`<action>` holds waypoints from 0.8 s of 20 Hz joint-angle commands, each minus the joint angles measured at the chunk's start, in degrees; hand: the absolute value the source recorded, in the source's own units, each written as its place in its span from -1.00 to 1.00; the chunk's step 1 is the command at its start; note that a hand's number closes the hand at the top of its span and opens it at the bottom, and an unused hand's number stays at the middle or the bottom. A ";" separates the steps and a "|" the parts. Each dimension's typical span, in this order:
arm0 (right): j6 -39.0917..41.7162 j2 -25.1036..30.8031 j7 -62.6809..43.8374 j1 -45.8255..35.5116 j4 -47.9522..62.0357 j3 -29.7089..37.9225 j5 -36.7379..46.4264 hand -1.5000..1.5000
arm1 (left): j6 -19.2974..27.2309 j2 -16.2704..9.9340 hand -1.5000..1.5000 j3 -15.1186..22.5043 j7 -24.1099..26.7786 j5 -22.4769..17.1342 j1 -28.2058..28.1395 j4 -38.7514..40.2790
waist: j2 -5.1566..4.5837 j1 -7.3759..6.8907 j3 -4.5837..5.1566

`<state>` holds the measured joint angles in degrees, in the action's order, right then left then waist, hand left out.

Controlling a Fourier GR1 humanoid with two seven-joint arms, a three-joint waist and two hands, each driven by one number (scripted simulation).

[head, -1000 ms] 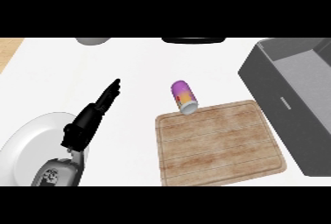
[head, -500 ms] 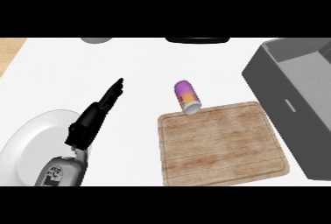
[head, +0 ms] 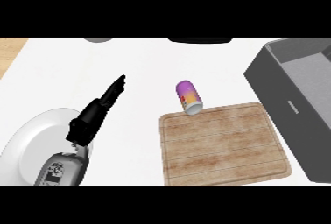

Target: Pick the eggplant from the cutting board and place it in the cardboard box

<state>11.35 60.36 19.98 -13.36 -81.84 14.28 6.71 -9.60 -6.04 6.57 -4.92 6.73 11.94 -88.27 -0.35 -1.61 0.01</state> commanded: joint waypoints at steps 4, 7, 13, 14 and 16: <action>-2.83 -7.33 1.06 -9.43 9.57 -9.21 11.24 1.00 | -1.05 -0.54 0.00 -2.61 0.42 -0.96 1.69 2.01 | 0.13 0.72 -0.01; -2.57 -11.62 -2.58 -10.39 15.38 -10.78 10.90 1.00 | -0.31 0.47 0.00 -1.08 -1.34 -0.50 -0.14 -0.99 | 0.07 0.25 -0.02; 3.45 -14.98 1.24 -16.90 28.58 -11.28 10.62 -1.00 | -1.23 -0.23 0.00 -1.11 1.92 0.46 -1.22 0.99 | 0.06 0.50 -0.03; 1.33 -16.37 5.90 -17.39 32.79 -11.15 11.62 -1.00 | -0.36 1.64 0.00 0.49 -1.69 0.55 -0.18 -2.10 | 0.00 0.22 -0.08; 4.30 -16.85 5.32 -17.07 30.02 -8.67 7.80 -1.00 | 0.31 0.95 0.00 0.12 4.53 2.67 -2.65 3.20 | 0.17 1.09 -0.02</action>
<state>14.11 45.89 22.53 -29.20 -55.13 4.14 16.22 -9.80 -5.35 5.98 -4.02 7.67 11.40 -87.53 -0.28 -1.09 -0.04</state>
